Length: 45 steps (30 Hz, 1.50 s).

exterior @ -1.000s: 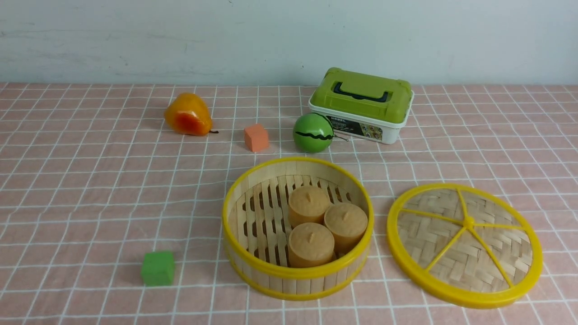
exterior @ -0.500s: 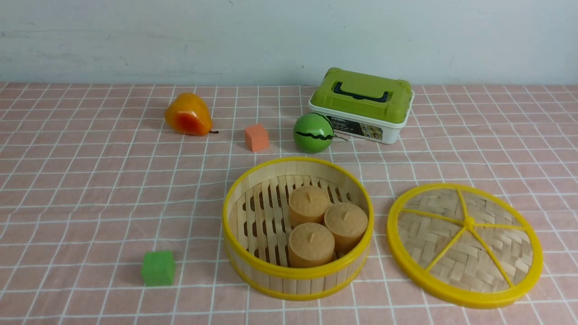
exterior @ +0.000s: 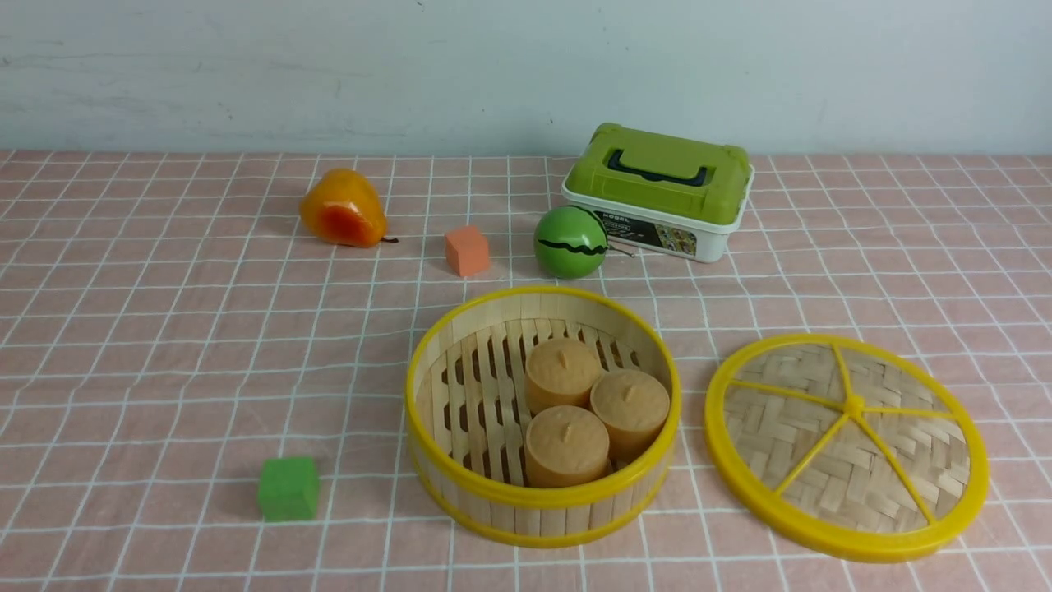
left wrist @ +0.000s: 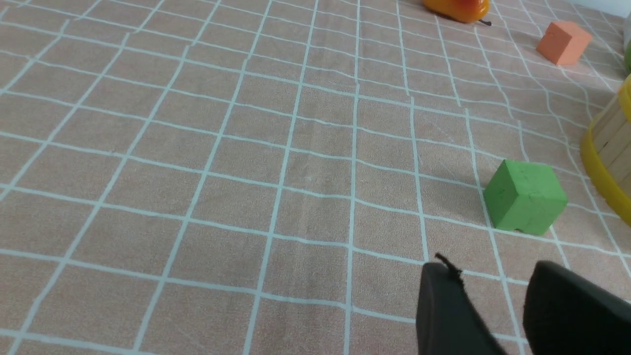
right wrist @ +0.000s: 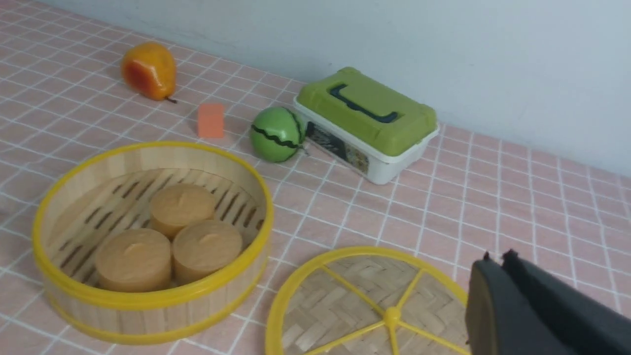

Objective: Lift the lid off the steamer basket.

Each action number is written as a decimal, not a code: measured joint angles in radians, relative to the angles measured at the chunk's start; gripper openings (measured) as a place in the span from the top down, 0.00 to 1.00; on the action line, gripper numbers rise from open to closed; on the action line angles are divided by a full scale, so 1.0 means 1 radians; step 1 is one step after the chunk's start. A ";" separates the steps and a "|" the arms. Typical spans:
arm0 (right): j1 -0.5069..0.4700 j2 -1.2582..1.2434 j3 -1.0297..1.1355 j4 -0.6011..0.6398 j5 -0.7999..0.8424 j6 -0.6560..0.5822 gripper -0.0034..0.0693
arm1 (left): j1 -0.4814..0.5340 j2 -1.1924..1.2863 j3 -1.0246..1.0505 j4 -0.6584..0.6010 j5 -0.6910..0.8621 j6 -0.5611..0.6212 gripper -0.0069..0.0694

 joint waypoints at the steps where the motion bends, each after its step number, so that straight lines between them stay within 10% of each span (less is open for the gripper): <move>1: 0.000 -0.014 0.043 -0.015 -0.037 0.000 0.96 | 0.000 0.000 0.000 0.000 0.000 0.000 0.60; 9: -0.019 -0.196 0.412 -0.262 -0.355 0.267 0.96 | 0.000 0.000 0.000 0.000 0.000 0.000 0.60; 18: -0.100 -0.429 0.632 -0.488 -0.317 0.653 0.96 | 0.000 0.000 0.000 0.000 0.000 0.000 0.60; 45: -0.101 -0.486 0.628 -0.461 -0.070 0.673 0.95 | 0.000 0.000 0.000 0.000 0.000 0.000 0.60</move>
